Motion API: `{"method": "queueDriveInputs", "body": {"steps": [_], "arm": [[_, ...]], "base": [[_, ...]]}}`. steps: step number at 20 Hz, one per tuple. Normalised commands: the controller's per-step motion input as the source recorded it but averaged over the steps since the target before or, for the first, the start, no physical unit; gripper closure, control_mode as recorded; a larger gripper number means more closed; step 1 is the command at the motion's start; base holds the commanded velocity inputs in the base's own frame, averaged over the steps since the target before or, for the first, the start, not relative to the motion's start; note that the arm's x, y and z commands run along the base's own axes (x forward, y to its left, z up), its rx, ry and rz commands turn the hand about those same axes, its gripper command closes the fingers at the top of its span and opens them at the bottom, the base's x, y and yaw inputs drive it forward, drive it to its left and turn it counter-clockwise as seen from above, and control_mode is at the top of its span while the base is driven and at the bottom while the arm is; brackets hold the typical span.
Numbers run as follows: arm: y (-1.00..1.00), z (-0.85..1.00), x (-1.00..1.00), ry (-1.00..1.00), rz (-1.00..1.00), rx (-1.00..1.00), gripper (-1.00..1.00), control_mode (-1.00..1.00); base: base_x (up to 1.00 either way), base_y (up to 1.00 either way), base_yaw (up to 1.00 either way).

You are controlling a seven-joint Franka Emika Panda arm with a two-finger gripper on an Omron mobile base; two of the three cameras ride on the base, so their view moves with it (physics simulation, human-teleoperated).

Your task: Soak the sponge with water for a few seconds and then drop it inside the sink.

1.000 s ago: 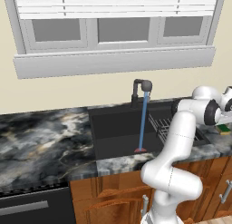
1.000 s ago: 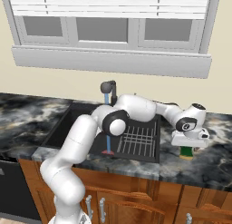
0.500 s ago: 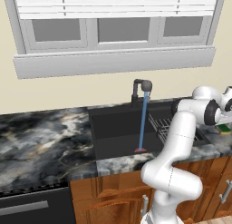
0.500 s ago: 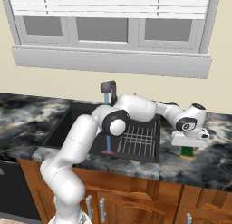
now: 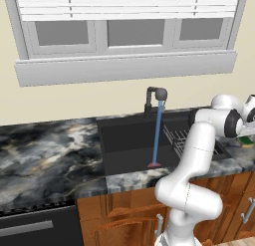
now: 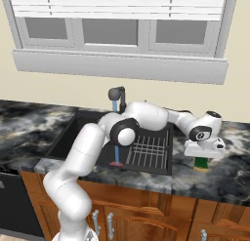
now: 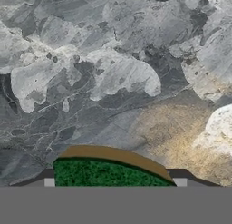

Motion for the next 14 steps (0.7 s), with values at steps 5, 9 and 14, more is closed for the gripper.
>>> {"method": "queueDriveInputs", "body": {"steps": [5,9,14], "arm": [[0.06,0.33,-0.02,-0.16,0.01,0.0,1.0,-1.0],[0.08,0.56,0.0,-0.18,0.0,0.0,1.0,-1.0],[0.08,0.56,0.0,-0.07,0.02,0.0,1.0,-1.0]], "base": [[0.0,0.0,0.0],[0.0,0.0,0.0],[0.0,0.0,0.0]]}}
